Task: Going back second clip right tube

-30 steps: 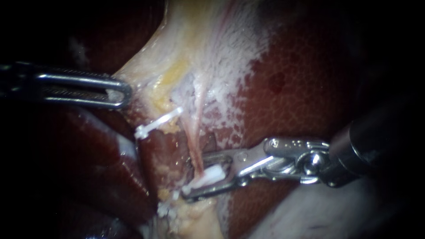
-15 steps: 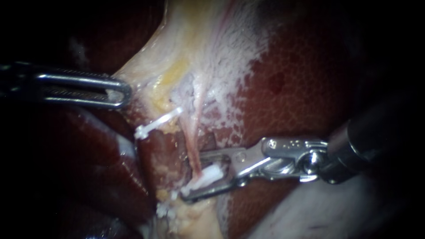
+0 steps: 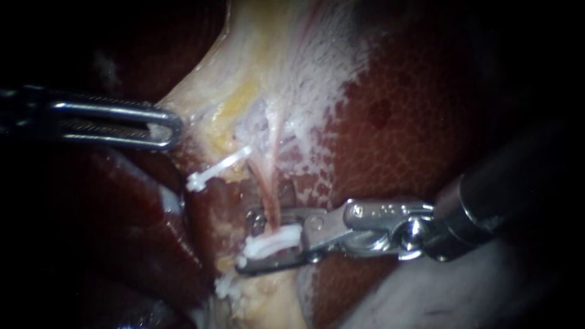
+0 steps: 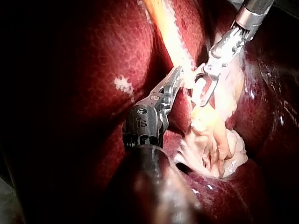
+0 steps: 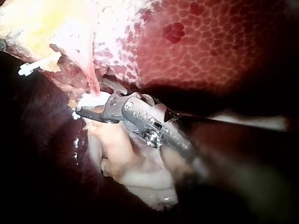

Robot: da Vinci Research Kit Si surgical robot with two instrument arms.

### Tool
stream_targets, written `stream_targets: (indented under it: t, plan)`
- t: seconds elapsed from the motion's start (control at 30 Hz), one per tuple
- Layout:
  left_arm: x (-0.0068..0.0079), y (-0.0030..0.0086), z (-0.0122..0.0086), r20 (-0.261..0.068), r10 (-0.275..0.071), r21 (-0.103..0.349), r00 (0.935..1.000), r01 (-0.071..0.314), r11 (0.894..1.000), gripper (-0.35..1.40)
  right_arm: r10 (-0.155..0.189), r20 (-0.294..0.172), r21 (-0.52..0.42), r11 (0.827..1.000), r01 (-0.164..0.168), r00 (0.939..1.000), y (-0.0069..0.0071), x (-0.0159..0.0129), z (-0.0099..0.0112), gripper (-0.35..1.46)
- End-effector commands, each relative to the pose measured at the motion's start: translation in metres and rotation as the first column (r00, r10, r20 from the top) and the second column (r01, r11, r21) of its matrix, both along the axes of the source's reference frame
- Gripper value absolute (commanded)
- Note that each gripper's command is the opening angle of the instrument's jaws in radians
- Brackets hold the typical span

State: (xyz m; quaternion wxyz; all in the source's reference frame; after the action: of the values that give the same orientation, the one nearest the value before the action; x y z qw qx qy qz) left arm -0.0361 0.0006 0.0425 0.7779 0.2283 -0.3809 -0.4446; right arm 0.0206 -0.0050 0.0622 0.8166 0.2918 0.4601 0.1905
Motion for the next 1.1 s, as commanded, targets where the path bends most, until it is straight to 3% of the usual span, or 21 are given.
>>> stream_targets:
  t: [0.03, 0.33, 0.5, 0.8, 1.1]
  plan:
    - [0.0001, 0.0000, 0.0000, 0.001, 0.001, 0.000, 1.0000, -0.001, 1.000, -0.35, 0.001, -0.001, 0.003, 1.000, -0.001, 1.0000, 0.0003, -0.0004, -0.0002, 0.60]
    - [0.0002, 0.0000, 0.0000, 0.001, 0.001, 0.000, 1.0000, -0.001, 1.000, -0.35, 0.006, -0.002, 0.009, 1.000, -0.006, 1.0000, 0.0015, -0.0039, -0.0016, 0.60]
    - [0.0003, 0.0000, 0.0001, 0.002, 0.002, -0.001, 1.0000, -0.002, 1.000, -0.35, 0.001, -0.016, -0.036, 0.999, -0.001, 0.9999, 0.0026, -0.0060, -0.0027, 0.60]
    - [0.0003, 0.0000, 0.0003, 0.002, 0.003, -0.001, 1.0000, -0.003, 1.000, -0.35, -0.047, -0.052, -0.152, 0.988, 0.038, 0.9975, 0.0051, -0.0101, -0.0055, 0.60]
    - [0.0004, 0.0001, 0.0005, 0.002, 0.003, -0.001, 1.0000, -0.003, 1.000, -0.35, -0.079, -0.072, -0.196, 0.978, 0.064, 0.9942, 0.0055, -0.0120, -0.0068, 0.60]
